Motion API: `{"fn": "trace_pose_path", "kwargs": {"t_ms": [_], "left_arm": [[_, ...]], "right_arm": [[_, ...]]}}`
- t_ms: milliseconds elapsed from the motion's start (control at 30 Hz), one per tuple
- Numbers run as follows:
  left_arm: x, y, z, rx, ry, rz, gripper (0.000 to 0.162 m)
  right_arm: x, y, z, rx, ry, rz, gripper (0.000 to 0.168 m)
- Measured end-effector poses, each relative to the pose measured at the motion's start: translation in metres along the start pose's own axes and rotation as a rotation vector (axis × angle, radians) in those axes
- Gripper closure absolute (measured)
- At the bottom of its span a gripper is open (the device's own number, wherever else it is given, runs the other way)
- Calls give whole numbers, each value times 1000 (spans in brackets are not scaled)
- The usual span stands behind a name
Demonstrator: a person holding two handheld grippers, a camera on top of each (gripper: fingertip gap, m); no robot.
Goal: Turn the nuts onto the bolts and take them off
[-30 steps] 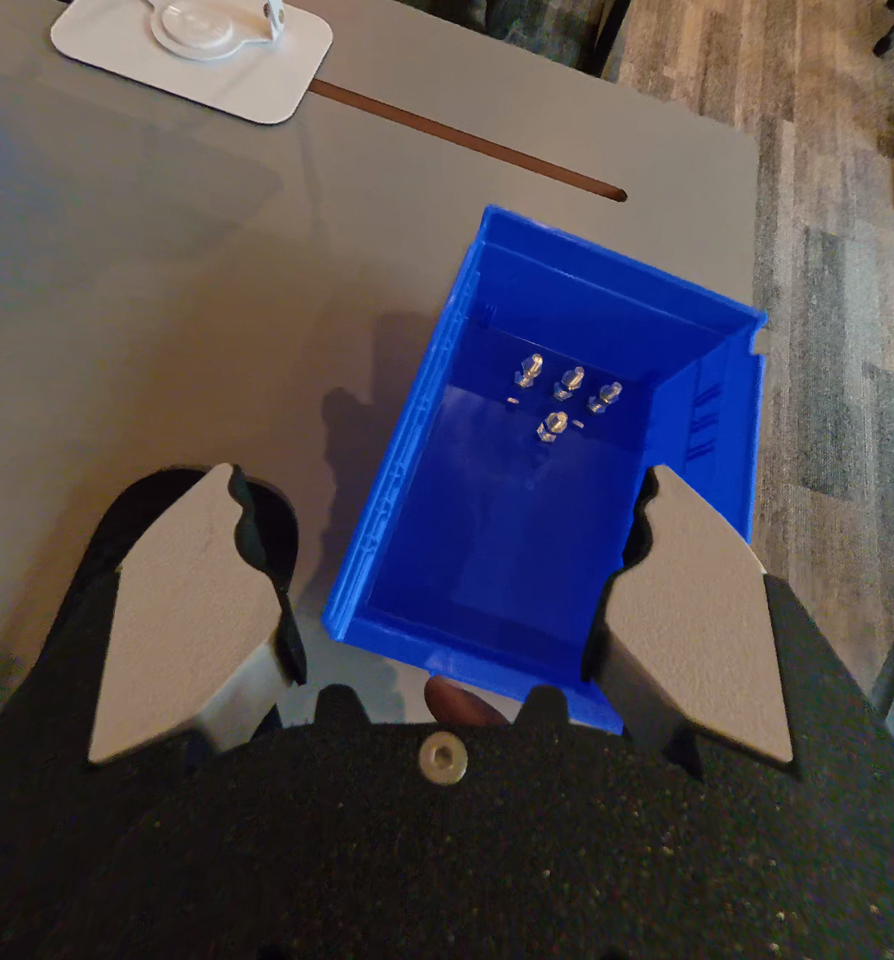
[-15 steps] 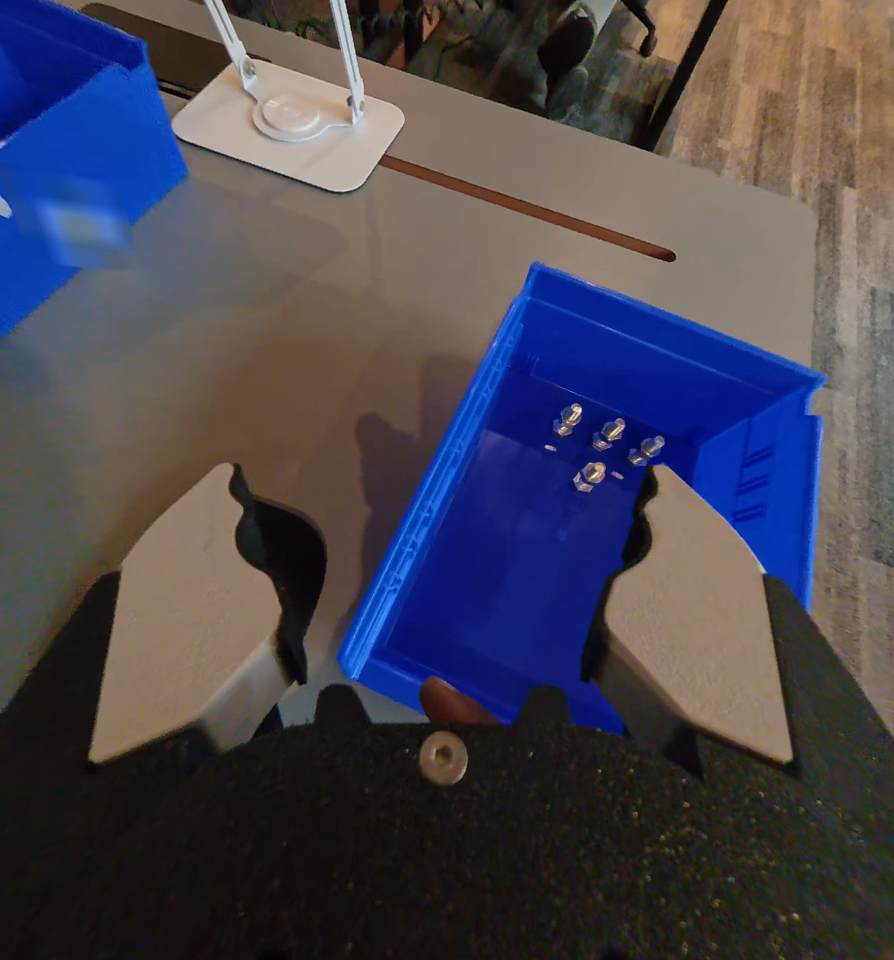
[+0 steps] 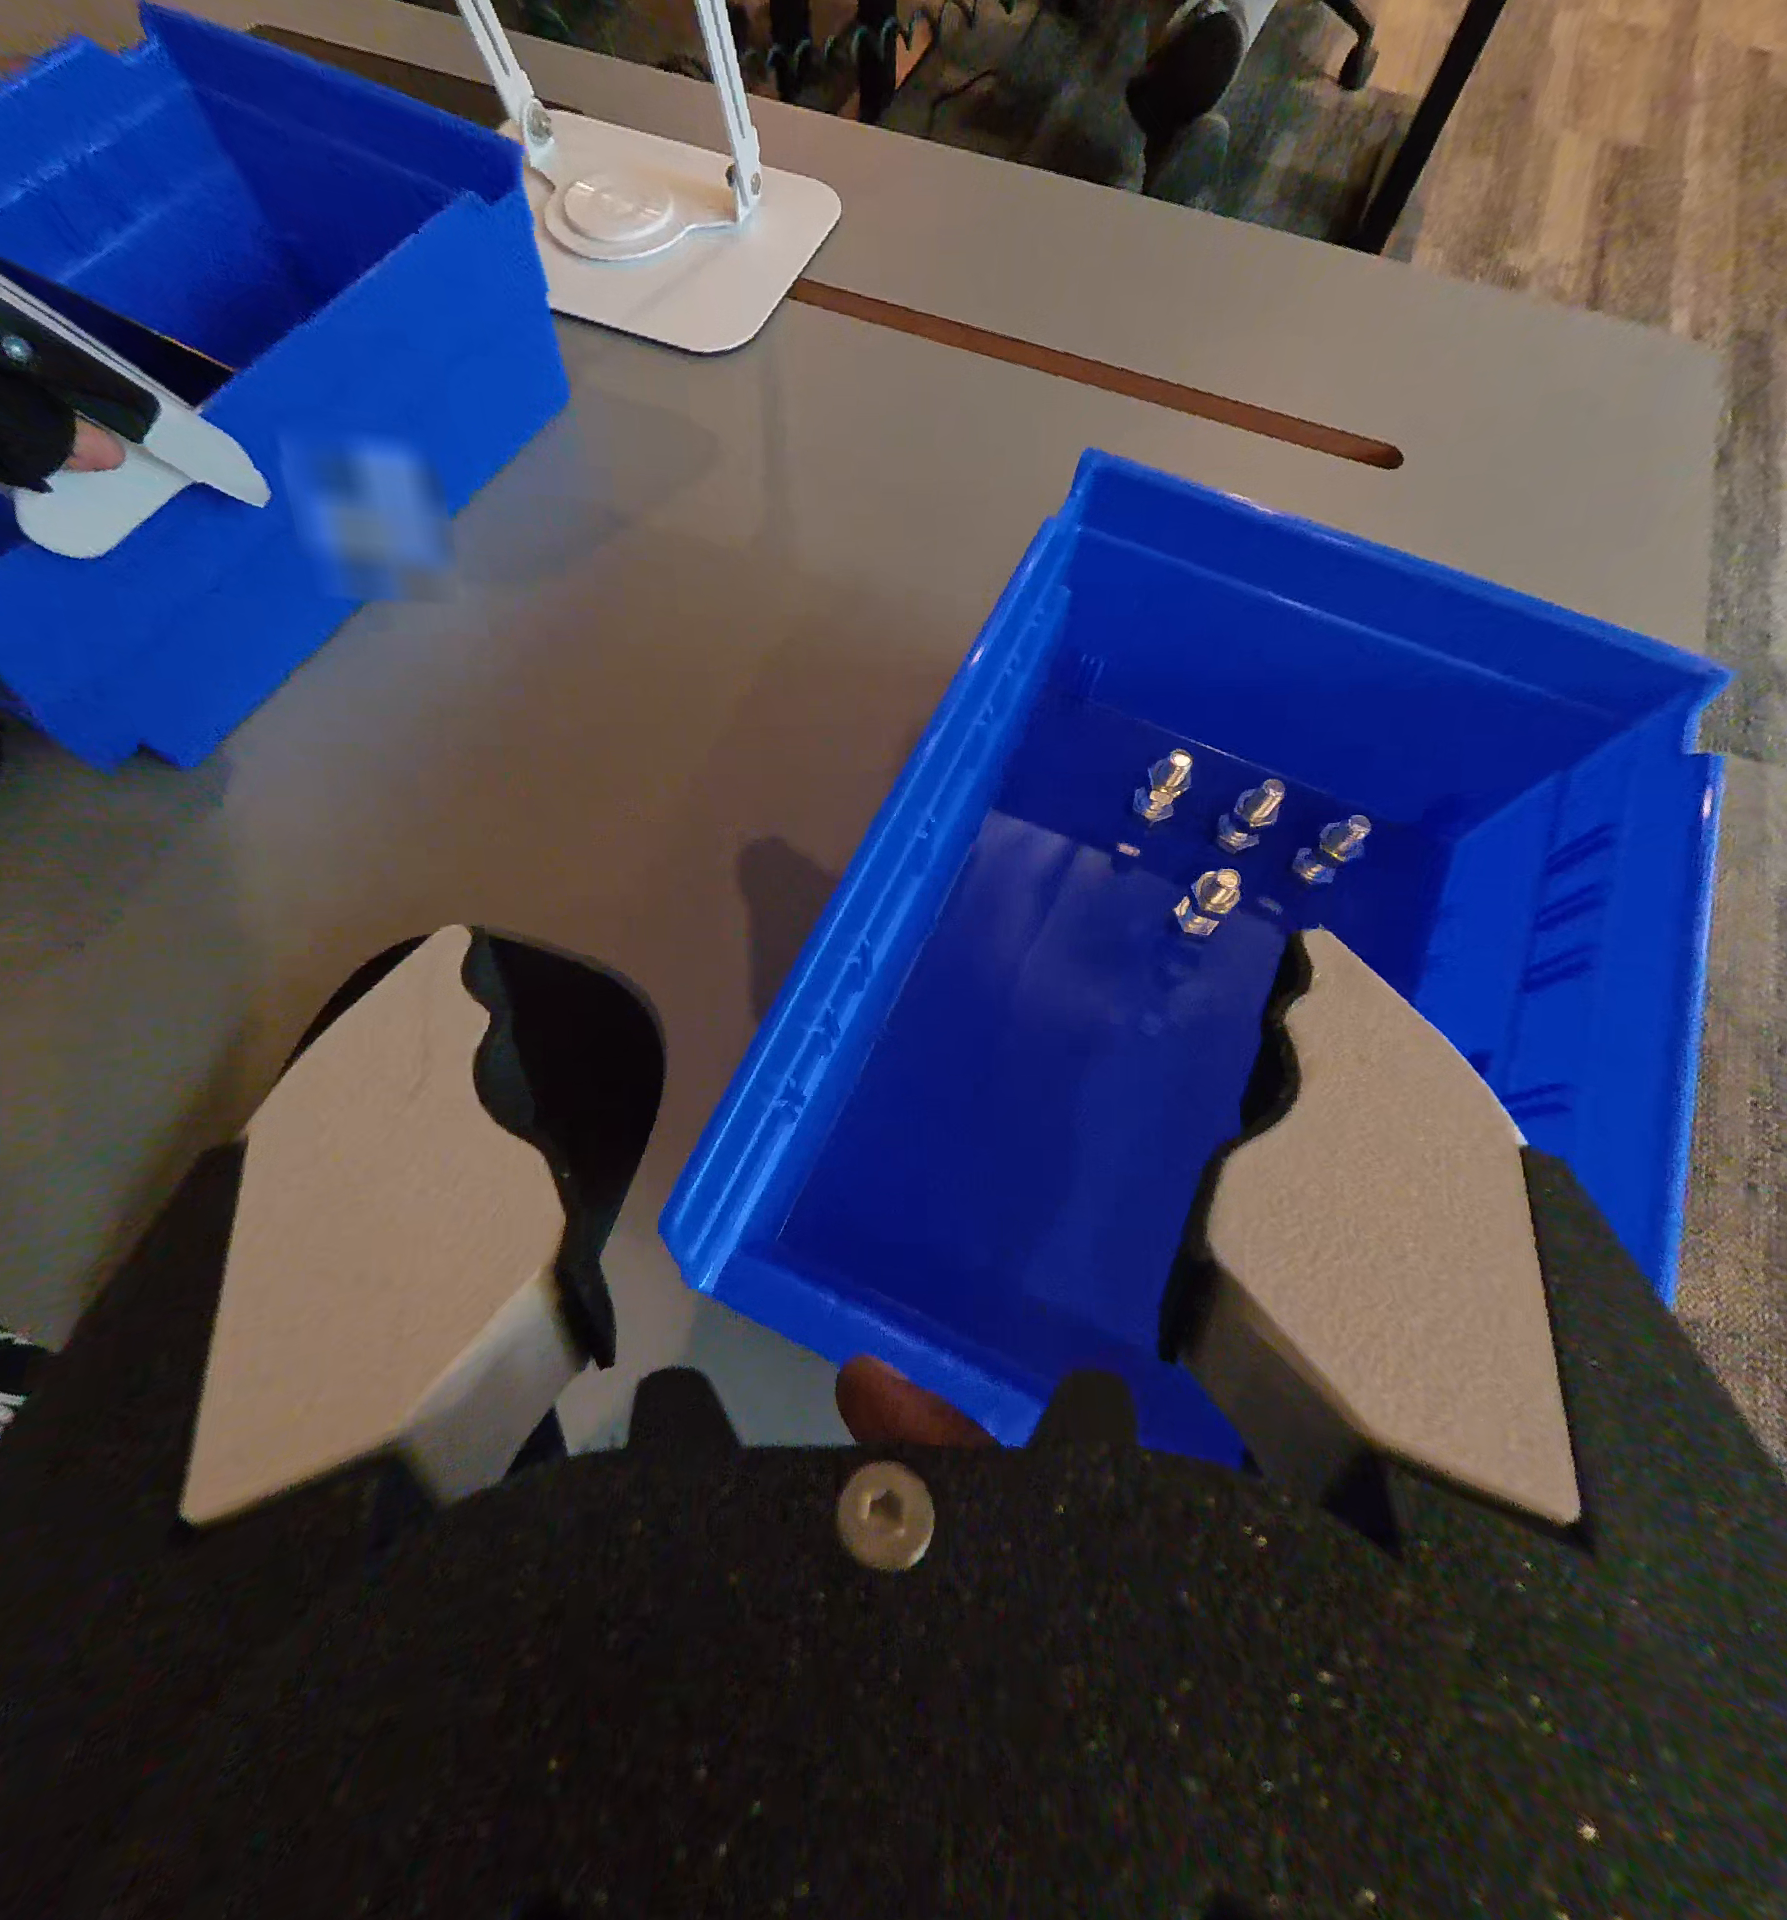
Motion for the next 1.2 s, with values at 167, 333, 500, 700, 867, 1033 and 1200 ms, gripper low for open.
{"fn": "trace_pose_path", "kwargs": {"t_ms": [167,333,500,700,867,1033,1200], "left_arm": [[9,5,5,-24,84,-64,116],[64,-1,18,-65,315,-248,72],[123,-30,18,-98,537,-428,67],[135,-82,0,-90,554,-440,74],[126,-116,-6,-60,542,-413,74],[119,-136,-13,-71,517,-381,75],[110,-146,-23,-78,504,-375,77]], "right_arm": [[-2,-3,0,0,-14,11,44],[-19,1,4,-29,-57,20,51],[-55,9,2,-65,-204,16,72],[-100,0,-13,-54,-475,17,96],[-114,0,-15,-39,-570,-45,134],[-122,1,-8,-11,-629,-89,159],[-146,3,8,-30,-641,-134,160]]}}
Point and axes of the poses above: each gripper's, where its closed fingertips meet, x back along the fingers, z out of its top, y = z × x across the jaws, the point moved 6 cm from there along x, back along the fingers, and after that the axes turned 12 degrees about x, right-handed, at the moved point
